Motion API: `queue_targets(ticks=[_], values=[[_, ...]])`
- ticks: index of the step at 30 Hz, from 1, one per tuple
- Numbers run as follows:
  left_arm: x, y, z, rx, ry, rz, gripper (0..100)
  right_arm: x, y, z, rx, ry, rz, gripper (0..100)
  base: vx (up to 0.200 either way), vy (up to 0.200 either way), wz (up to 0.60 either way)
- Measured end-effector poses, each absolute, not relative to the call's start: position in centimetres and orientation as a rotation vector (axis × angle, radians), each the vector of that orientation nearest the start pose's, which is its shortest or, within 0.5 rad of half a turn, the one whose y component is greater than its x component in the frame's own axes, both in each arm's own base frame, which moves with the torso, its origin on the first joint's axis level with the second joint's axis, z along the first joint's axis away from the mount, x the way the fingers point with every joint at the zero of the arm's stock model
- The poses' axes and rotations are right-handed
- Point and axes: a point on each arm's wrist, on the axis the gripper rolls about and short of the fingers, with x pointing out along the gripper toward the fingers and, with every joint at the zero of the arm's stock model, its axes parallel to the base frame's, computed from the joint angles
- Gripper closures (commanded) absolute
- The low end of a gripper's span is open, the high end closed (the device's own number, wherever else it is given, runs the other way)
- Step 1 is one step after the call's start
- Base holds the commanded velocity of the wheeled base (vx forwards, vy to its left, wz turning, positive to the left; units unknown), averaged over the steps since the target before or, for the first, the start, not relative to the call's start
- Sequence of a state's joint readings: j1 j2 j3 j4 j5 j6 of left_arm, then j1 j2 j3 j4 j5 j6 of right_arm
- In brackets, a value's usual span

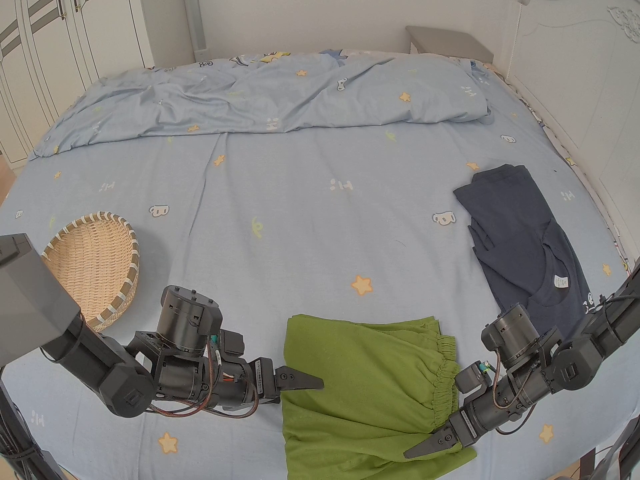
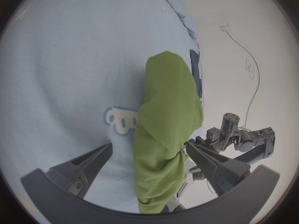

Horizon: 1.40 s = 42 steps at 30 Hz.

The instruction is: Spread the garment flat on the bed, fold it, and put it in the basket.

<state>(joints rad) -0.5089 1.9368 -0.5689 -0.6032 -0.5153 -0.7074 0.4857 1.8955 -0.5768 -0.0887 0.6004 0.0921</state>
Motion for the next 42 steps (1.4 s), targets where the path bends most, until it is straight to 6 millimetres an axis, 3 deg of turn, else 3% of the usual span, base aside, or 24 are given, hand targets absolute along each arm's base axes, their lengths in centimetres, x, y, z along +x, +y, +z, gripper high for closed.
queue_targets(ticks=[9, 28, 29, 42], values=[[23.9, -16.8, 5.2, -0.633, 1.108, -0.700, 0, 21.1, 12.5, 4.1, 0.159, 1.302, 0.901, 0, 0.000, 0.000, 0.00], [23.7, -18.3, 3.9, -0.683, 1.098, -0.731, 0, 21.0, 12.5, 4.5, 0.173, 1.287, 0.927, 0, 0.000, 0.000, 0.00], [23.7, -18.4, 3.8, -0.681, 1.100, -0.730, 100, 21.0, 12.5, 4.6, 0.174, 1.285, 0.927, 0, 0.000, 0.000, 0.00], [23.9, -18.8, 3.2, -0.679, 1.082, -0.750, 100, 21.0, 12.6, 4.9, 0.174, 1.271, 0.933, 0, 0.000, 0.000, 0.00]])
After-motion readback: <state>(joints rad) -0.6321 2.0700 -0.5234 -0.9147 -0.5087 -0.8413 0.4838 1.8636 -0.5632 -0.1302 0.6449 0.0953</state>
